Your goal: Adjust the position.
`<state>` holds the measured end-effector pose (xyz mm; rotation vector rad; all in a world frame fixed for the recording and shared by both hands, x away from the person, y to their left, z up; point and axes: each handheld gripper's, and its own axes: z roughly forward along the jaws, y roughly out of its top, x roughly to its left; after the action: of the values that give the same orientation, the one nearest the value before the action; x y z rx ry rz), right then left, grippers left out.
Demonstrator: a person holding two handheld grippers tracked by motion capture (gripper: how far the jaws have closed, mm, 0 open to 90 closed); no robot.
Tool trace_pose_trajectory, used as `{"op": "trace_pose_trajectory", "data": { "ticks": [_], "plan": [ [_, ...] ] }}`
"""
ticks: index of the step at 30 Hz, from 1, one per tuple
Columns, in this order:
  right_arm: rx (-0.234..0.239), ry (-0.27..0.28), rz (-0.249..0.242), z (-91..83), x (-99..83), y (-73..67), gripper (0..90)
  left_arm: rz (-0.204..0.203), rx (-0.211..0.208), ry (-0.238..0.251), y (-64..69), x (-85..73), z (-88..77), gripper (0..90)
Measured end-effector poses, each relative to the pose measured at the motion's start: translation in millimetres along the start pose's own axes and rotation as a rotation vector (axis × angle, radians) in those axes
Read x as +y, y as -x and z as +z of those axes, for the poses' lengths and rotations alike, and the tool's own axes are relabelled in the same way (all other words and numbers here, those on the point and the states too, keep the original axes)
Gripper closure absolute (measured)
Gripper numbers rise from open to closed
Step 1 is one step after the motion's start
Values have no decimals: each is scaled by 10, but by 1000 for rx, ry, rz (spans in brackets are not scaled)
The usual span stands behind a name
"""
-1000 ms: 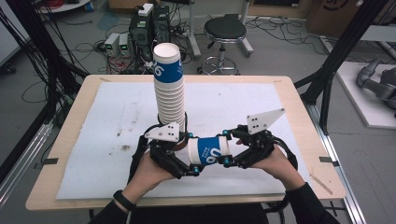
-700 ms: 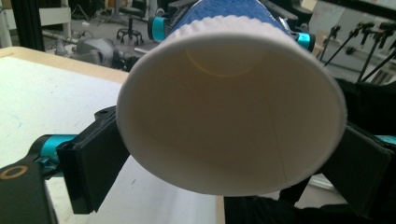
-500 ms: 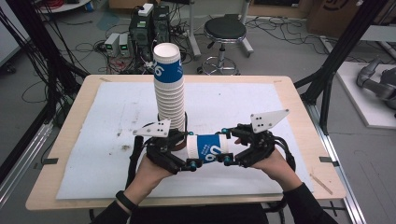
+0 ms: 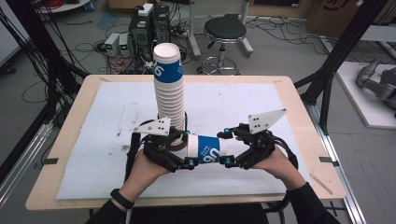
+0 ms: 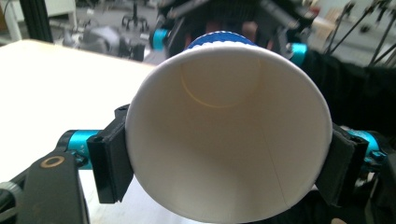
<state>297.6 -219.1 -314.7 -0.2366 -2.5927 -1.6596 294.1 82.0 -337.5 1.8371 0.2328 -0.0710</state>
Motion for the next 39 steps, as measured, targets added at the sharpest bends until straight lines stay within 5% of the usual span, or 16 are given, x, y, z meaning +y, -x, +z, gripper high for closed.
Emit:
{"op": "trace_pose_trajectory", "data": {
  "ticks": [4, 19, 27, 31, 39],
  "plan": [
    [-38, -90, -52, 28, 35, -51, 220, 21, 13, -55, 22, 33, 18, 209],
    [-31, -180, -80, 216, -17, -52, 285, 28, 2, -76, 48, 52, 55, 208],
    [-11, -111, -61, 173, -40, -13, 296, 19, 39, 12, 71, 33, 53, 106],
    [-4, 2, -24, 72, -35, 5, 297, -47, -12, 158, 30, -39, 29, 73],
    [-2, 53, -42, 110, -54, -11, 297, -80, -67, 226, 24, -29, 18, 79]
  ]
}}
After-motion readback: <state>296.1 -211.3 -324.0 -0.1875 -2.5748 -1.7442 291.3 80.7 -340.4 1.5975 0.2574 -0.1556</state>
